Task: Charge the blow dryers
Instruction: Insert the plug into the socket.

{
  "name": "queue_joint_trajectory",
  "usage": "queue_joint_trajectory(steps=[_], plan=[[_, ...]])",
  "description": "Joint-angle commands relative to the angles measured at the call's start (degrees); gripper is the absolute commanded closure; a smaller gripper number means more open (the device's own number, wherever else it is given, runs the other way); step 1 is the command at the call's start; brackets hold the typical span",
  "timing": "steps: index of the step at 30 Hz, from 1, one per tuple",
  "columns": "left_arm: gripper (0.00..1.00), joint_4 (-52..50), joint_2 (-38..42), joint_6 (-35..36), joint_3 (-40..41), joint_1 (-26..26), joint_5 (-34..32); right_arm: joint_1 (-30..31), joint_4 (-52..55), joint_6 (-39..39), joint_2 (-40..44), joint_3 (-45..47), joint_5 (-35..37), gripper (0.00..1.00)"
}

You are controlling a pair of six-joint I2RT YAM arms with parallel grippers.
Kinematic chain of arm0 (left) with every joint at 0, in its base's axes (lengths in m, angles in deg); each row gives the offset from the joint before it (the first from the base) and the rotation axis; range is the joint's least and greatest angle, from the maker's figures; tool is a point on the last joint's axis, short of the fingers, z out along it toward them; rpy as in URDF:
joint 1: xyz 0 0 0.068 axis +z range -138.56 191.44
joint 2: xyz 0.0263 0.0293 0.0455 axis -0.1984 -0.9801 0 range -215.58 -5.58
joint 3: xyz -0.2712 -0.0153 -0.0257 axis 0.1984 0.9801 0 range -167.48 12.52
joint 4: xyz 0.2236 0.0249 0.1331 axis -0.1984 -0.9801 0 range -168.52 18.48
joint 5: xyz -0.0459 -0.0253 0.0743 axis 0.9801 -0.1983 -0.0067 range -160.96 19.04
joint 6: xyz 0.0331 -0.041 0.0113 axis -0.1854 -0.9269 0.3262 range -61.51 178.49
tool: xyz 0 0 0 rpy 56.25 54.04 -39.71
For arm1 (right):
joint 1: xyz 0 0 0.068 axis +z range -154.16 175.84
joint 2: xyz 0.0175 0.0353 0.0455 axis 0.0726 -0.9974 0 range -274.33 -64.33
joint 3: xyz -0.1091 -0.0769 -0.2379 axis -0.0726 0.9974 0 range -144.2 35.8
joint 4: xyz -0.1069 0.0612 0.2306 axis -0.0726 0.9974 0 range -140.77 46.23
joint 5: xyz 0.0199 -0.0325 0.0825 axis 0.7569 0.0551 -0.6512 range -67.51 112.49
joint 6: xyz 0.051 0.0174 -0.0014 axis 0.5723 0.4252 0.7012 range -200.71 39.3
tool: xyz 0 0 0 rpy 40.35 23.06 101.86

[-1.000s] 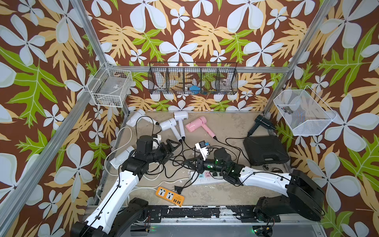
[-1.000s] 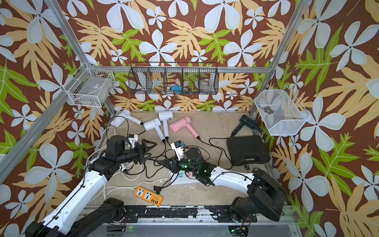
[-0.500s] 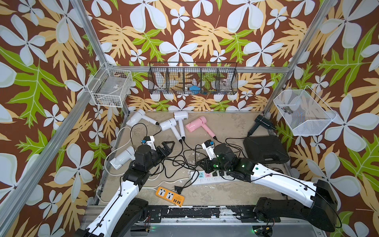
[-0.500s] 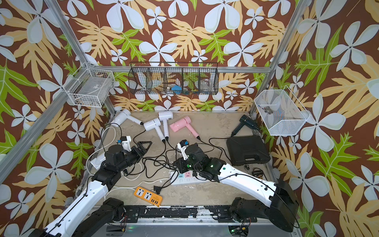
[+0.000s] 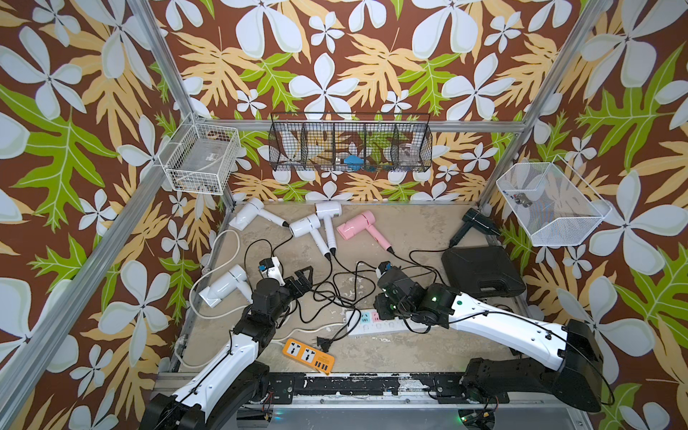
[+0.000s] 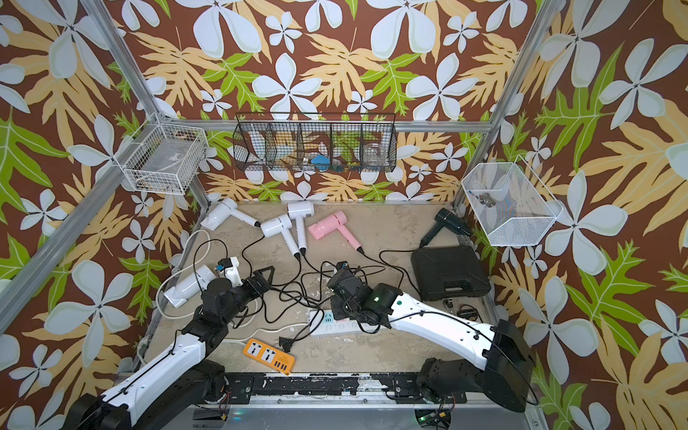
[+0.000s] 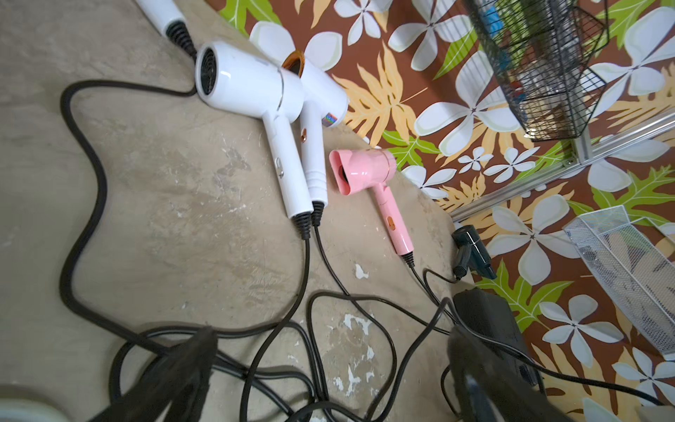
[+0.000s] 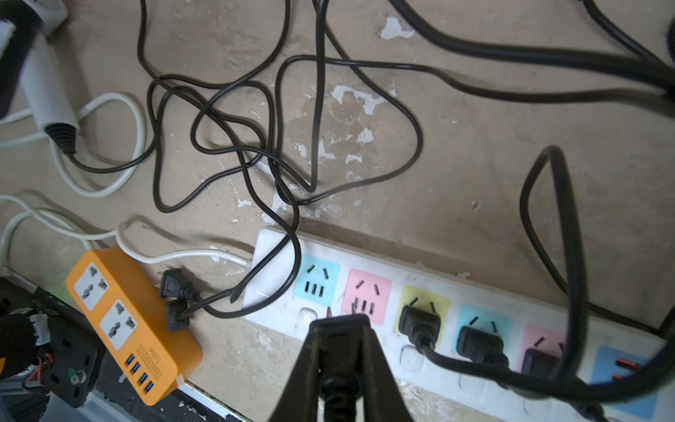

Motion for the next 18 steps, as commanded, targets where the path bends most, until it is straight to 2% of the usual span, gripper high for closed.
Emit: queue_joint_trajectory(steps=[1, 9, 18], plan=[[0.00, 5.09, 0.52, 3.07, 0.61, -0.15, 1.25, 0.38, 3.91, 2.48, -1.27, -0.07, 2.73, 1.00], [0.00, 6.12, 2.87, 3.26, 2.10, -0.15, 0.73, 0.47, 3.56, 4.29, -4.09, 1.46, 2.99, 1.00], [0.00, 6.80, 1.20, 2.82, 2.06, -0.10, 1.26, 0.92, 3.07, 6.66, -6.37, 1.22, 3.31, 1.00]])
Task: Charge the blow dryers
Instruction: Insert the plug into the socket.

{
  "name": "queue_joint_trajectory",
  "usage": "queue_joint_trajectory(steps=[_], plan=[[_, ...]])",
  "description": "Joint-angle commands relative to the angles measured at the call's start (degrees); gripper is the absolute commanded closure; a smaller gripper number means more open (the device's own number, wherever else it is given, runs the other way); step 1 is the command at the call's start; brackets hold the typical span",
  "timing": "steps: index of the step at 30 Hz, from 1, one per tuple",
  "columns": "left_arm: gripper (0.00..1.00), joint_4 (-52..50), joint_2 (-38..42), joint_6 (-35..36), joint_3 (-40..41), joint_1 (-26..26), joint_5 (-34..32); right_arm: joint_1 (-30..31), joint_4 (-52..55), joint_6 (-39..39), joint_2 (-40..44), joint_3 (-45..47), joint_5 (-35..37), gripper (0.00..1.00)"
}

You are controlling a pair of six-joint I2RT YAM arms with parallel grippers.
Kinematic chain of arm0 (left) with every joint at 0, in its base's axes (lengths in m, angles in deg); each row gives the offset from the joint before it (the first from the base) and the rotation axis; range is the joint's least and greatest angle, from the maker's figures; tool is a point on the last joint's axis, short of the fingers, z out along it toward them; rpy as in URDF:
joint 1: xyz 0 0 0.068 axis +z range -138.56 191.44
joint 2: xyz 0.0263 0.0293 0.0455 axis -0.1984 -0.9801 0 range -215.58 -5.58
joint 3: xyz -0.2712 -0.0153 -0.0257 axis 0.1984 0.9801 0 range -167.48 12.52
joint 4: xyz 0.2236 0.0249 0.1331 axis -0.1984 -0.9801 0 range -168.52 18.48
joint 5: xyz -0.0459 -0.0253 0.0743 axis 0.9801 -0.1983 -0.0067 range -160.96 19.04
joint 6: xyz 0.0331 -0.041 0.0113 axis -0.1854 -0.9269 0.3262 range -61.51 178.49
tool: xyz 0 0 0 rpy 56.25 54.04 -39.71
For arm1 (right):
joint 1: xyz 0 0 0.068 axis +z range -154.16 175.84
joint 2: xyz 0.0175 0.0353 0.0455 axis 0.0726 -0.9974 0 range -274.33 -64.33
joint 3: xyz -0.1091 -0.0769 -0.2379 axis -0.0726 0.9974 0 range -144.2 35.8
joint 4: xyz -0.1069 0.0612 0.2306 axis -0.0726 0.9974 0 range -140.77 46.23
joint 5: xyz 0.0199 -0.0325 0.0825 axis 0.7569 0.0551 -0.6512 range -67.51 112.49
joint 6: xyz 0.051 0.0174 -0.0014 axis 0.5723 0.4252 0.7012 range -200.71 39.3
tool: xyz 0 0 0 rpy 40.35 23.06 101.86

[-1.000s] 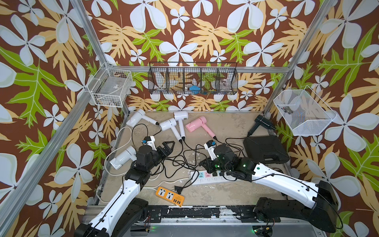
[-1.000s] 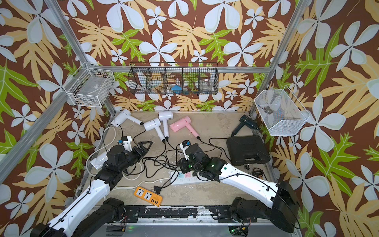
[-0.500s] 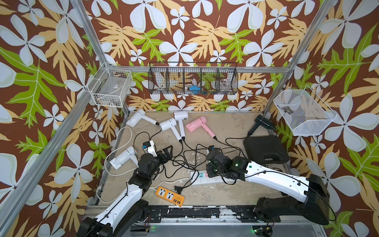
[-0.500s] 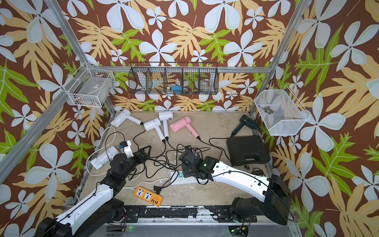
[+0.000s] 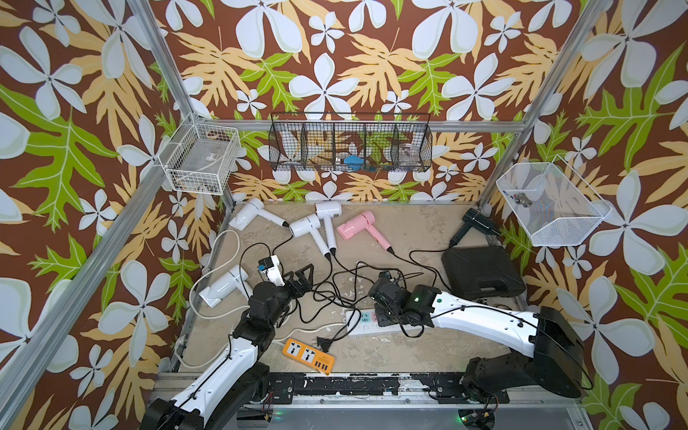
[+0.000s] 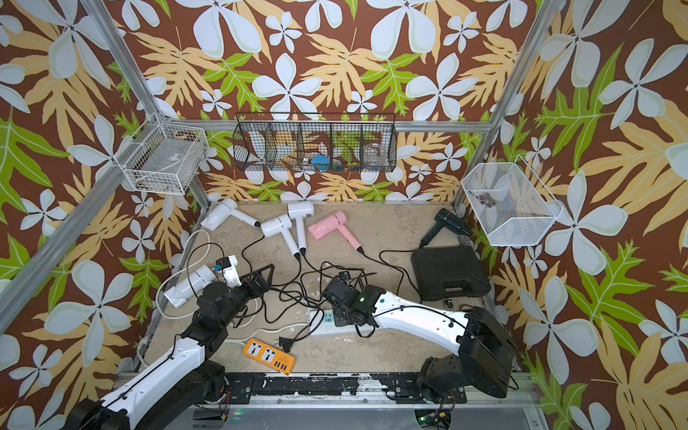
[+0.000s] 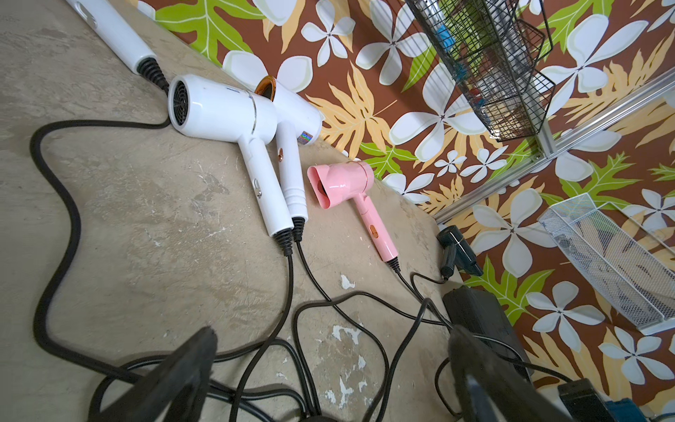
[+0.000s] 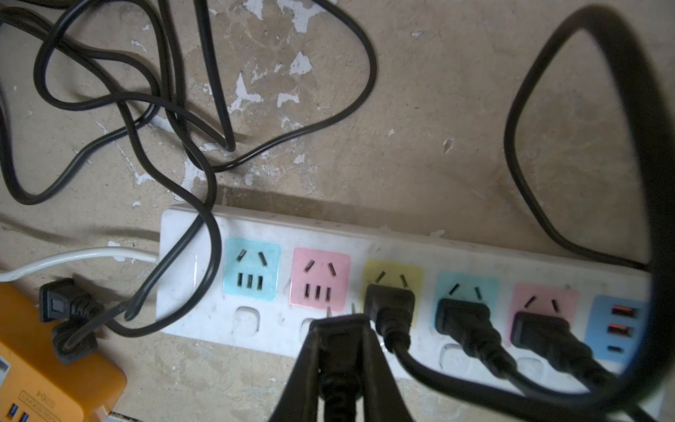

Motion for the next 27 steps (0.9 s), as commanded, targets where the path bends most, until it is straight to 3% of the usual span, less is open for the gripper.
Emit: queue_joint_trajectory(steps=[1, 13, 27], plan=[[0.00, 2.29, -0.20, 0.43, -0.10, -0.06, 0.71, 0.25, -0.39, 1.85, -0.25, 0.07, 0.50, 1.00], [0.00, 2.36, -0.33, 0.35, -0.02, 0.01, 0.36, 2.31, 2.38, 5.76, -6.44, -3.04, 1.13, 1.00], [0.00, 2.26, -0.46, 0.21, -0.10, -0.01, 0.27, 2.26, 4.72, 8.41, -7.36, -3.16, 3.25, 1.00]])
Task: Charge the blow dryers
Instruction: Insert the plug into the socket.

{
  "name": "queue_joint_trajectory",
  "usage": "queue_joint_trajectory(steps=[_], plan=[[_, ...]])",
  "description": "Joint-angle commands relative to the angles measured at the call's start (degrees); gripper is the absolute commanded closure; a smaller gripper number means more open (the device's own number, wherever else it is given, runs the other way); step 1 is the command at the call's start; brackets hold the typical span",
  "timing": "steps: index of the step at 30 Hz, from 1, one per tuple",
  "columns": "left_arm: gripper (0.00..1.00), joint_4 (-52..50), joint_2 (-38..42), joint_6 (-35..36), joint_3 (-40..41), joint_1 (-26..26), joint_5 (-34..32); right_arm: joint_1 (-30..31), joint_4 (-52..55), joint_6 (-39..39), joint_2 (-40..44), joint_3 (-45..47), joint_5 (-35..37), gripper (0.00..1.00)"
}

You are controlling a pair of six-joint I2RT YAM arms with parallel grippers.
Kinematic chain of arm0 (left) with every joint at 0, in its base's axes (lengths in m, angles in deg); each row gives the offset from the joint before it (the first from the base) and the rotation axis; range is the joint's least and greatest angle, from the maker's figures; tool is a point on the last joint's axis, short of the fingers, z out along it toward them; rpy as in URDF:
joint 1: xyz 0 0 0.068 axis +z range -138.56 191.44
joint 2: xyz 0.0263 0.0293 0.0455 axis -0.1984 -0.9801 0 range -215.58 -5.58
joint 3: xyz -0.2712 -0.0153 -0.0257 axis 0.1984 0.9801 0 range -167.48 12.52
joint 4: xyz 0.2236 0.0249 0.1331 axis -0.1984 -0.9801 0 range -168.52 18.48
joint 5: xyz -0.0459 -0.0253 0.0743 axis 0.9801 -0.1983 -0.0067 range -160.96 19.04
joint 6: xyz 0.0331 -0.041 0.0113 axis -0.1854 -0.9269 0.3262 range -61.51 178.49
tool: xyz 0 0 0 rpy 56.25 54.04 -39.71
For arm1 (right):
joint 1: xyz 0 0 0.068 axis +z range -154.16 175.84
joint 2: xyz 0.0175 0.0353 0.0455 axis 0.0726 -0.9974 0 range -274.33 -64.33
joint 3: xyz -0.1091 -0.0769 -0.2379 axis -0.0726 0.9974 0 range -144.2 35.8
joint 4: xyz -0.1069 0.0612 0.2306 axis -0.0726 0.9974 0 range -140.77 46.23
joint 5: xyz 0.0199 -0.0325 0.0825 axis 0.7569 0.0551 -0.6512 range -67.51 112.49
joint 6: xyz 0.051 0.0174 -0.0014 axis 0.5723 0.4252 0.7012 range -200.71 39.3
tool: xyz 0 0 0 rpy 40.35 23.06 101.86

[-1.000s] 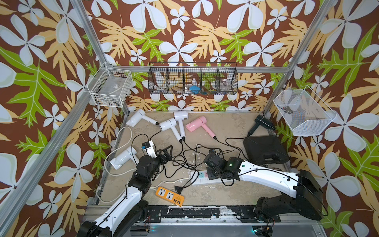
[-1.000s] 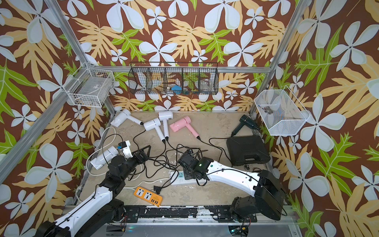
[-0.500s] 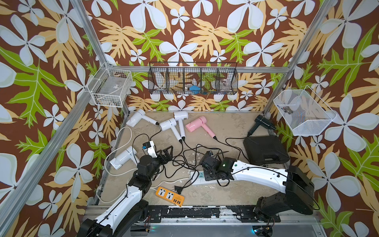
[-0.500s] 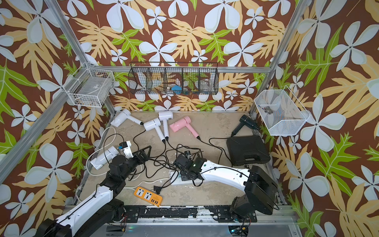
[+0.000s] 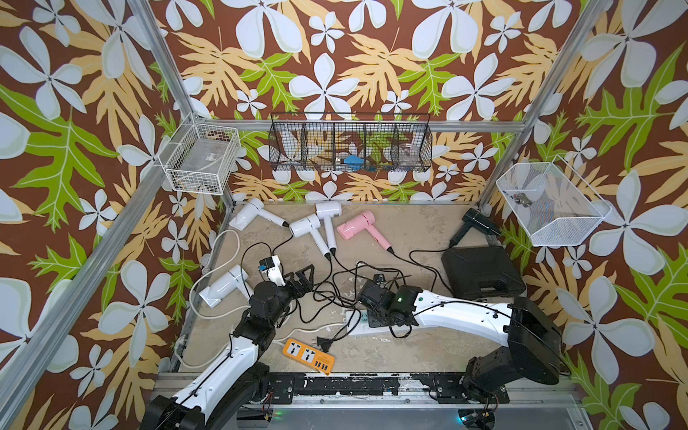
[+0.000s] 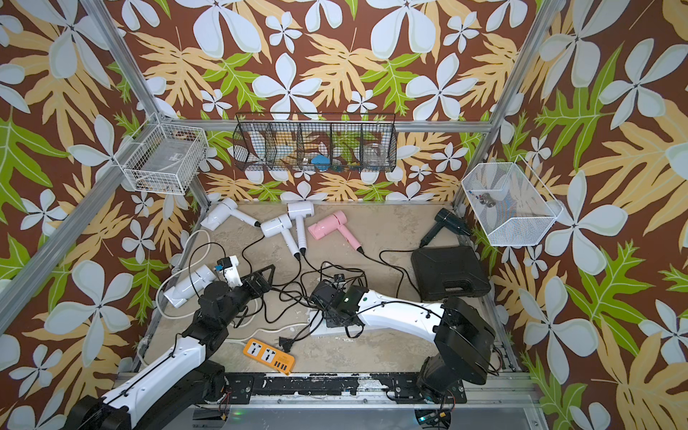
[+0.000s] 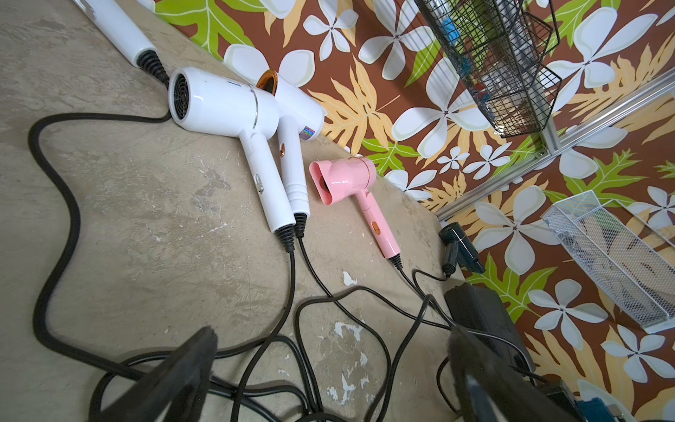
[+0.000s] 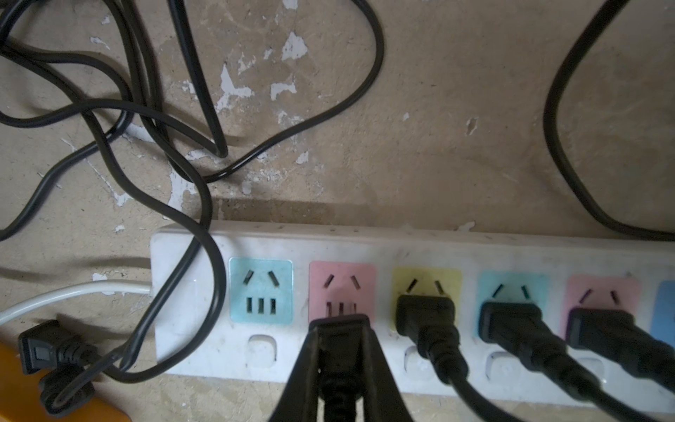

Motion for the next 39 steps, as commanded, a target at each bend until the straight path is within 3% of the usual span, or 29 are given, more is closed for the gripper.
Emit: queue_joint_trajectory(steps=[1, 19, 27, 39], plan=[[0.00, 2.20, 0.08, 0.24, -0.09, -0.02, 0.25, -0.08, 3.69, 0.32, 0.15, 0.48, 1.15, 1.00], [0.00, 2.13, -0.01, 0.11, -0.16, 0.01, 0.25, -0.12, 0.75, 3.13, -2.15, 6.54, -1.27, 1.00], [0.00, 2.11, -0.01, 0.11, -0.04, -0.04, 0.12, -0.14, 2.83, 3.73, -6.34, 4.62, 1.60, 1.00], [0.00, 2.04, 0.26, 0.02, 0.02, -0.03, -0.19, -6.25, 3.38, 2.38, -3.77, 3.37, 5.29, 1.00]])
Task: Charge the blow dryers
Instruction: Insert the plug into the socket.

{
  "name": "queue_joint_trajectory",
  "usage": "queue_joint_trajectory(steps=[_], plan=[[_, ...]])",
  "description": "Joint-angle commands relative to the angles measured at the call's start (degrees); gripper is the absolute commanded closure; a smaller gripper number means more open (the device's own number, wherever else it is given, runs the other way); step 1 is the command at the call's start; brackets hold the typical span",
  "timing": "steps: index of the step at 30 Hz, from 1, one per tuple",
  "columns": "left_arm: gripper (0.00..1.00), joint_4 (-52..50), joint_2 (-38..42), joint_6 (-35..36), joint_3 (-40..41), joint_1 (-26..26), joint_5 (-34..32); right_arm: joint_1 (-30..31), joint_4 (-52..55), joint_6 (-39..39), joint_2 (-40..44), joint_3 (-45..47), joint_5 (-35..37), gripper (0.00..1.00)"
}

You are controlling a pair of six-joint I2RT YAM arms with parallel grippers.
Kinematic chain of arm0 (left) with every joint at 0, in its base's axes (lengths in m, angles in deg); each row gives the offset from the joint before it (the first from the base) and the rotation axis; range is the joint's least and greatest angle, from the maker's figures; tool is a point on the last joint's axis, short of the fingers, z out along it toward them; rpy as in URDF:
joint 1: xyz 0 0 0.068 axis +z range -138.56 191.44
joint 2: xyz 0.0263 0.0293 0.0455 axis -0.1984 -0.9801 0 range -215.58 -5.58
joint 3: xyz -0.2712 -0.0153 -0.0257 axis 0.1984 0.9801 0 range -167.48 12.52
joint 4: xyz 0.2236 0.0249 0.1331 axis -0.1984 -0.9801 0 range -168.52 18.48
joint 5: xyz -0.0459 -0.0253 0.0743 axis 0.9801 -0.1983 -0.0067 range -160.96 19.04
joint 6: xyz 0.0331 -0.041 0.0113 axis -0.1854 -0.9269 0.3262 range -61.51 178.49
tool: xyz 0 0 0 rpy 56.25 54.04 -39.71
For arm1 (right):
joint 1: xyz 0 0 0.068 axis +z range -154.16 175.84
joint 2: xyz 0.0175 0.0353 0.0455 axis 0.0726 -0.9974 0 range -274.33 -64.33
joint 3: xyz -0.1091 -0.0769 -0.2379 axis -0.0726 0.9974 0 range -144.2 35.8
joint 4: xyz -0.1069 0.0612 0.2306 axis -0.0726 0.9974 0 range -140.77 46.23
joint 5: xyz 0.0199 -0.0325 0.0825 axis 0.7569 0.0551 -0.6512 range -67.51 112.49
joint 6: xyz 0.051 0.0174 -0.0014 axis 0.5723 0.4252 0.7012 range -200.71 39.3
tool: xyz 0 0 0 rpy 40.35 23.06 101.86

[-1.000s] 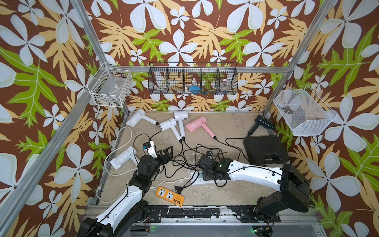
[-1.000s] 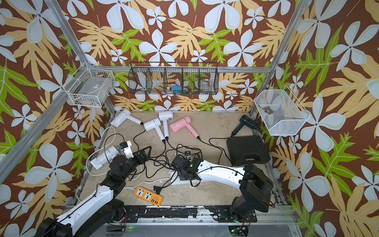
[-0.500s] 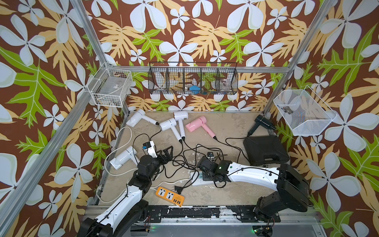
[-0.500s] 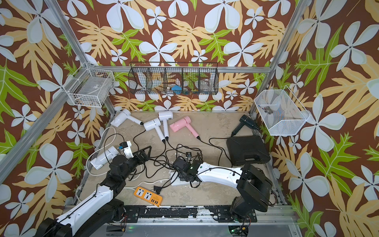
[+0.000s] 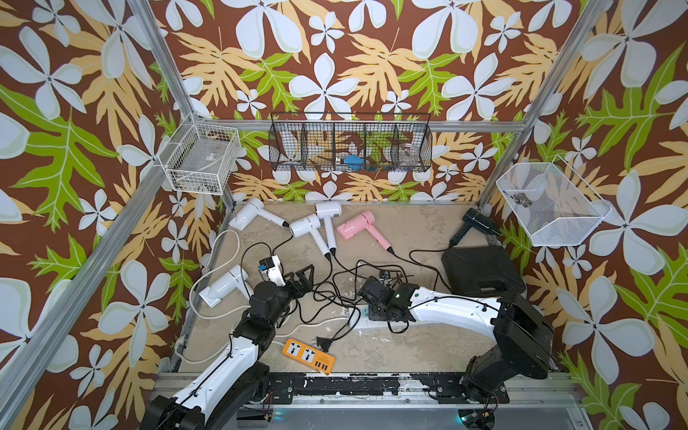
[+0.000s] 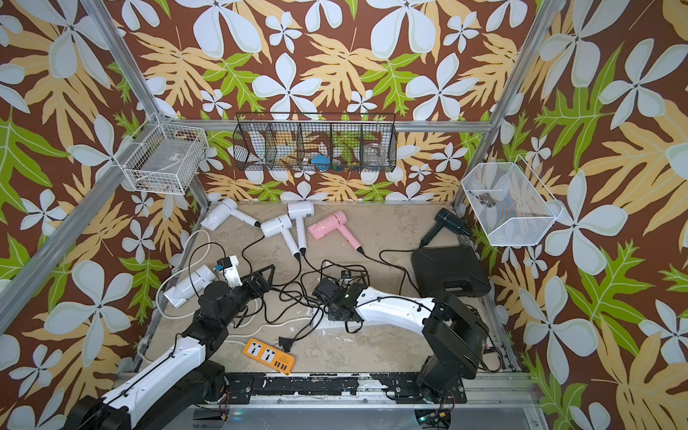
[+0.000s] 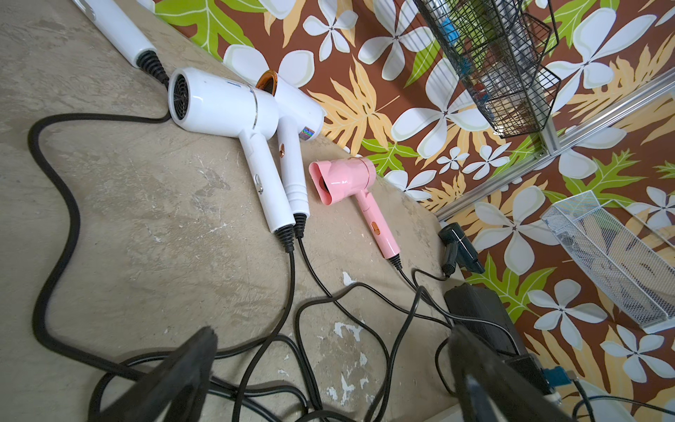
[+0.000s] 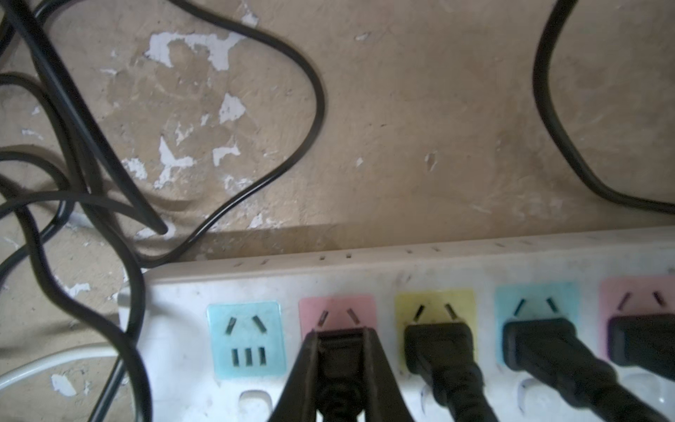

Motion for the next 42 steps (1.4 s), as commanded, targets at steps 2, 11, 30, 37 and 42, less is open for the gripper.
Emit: queue_joint_trajectory(steps=[2, 11, 30, 37, 42], plan=[[0.00, 2.07, 0.15, 0.06, 0.02, -0.05, -0.17, -1.94, 7.87, -1.68, -0.28, 0.10, 2.70, 1.00], [0.00, 1.53, 0.62, 0.47, -0.09, 0.01, -0.98, -2.30, 4.65, -4.62, -0.29, -0.23, 0.79, 1.00], [0.00, -0.29, 3.23, 1.89, -0.35, 0.00, -3.02, -2.12, 1.54, -17.13, 10.79, 2.56, -0.44, 0.60], [0.00, -0.20, 3.39, 2.02, -0.26, -0.09, -2.89, -0.90, -0.90, -19.52, 17.73, 4.02, -3.21, 0.35], [0.00, 0.08, 4.47, 1.57, -0.18, -0.08, -1.21, -0.80, -3.56, -22.22, 26.27, 4.11, -4.52, 0.21]])
